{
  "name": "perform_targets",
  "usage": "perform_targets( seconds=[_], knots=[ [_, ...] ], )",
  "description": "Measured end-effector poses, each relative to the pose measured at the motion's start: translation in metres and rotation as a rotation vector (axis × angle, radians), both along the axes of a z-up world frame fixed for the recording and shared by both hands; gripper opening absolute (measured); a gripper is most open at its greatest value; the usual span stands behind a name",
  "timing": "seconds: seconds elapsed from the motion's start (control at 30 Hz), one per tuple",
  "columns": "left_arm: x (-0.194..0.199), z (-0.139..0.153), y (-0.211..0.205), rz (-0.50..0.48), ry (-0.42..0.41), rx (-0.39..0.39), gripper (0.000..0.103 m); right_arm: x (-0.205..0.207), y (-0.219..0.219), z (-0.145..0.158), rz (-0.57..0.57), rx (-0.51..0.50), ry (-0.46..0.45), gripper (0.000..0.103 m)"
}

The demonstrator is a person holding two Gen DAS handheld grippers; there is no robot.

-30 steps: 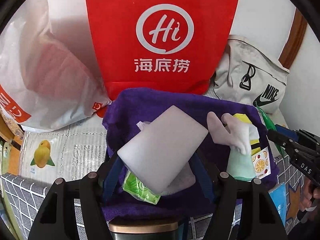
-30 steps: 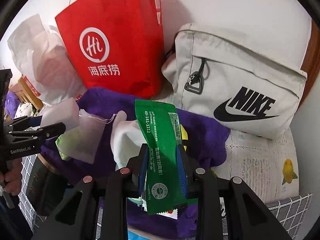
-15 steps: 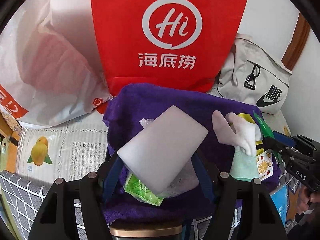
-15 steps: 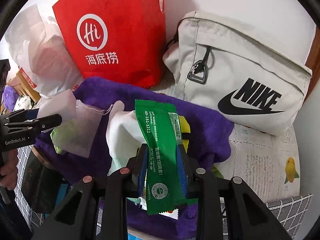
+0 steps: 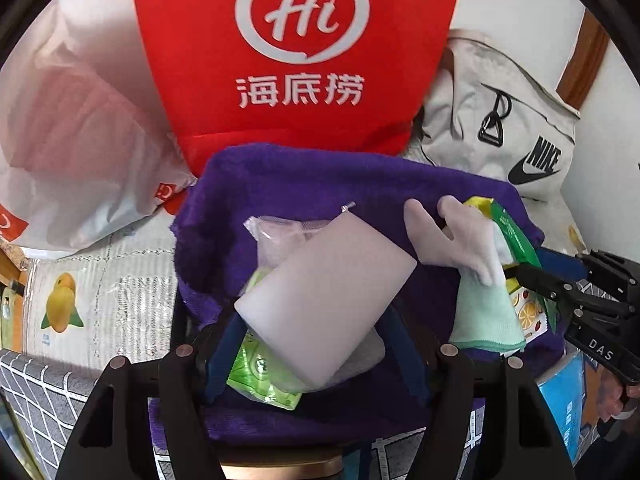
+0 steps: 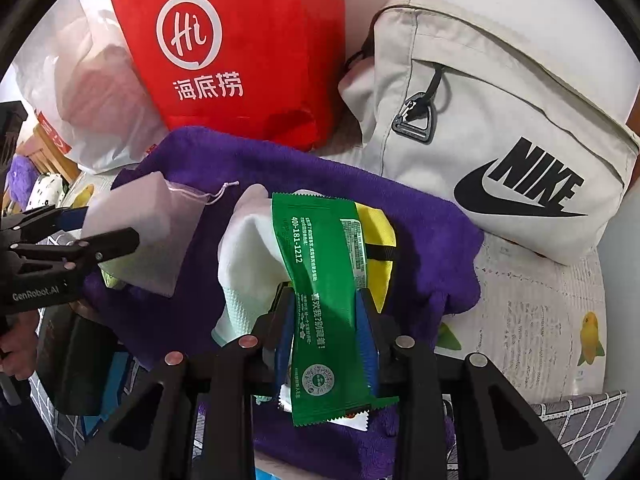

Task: Organize soft objects
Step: 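Lower both items onto the towel and open both tools to release them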

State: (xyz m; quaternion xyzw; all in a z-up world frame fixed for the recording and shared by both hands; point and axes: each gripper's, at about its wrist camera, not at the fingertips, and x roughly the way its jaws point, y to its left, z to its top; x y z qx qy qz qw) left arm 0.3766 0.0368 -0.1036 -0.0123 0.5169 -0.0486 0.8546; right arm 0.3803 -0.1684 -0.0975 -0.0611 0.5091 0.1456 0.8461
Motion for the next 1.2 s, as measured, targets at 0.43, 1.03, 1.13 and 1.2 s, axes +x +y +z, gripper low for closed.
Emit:
perform_targets(
  seconds=[0.43, 1.03, 1.13, 1.2],
  knots=[
    [0.001, -0.009, -0.008, -0.008, 0.023, 0.011, 0.07, -0.004, -0.005, 0.012, 0.005, 0.017, -0.042, 0.052],
    [-0.016, 0.012, -0.02, -0.019, 0.002, 0.046, 0.077, -0.015, -0.005, 0.034, 0.009, 0.014, -0.097, 0.054],
    [-0.023, 0.02, -0.022, -0.014, -0.008, 0.058, 0.077, -0.022, -0.002, 0.043, 0.023, 0.02, -0.113, 0.054],
    [-0.03, 0.027, -0.022, -0.003, -0.023, 0.071, 0.077, -0.029, 0.0, 0.051, 0.032, 0.016, -0.13, 0.054]
  ],
)
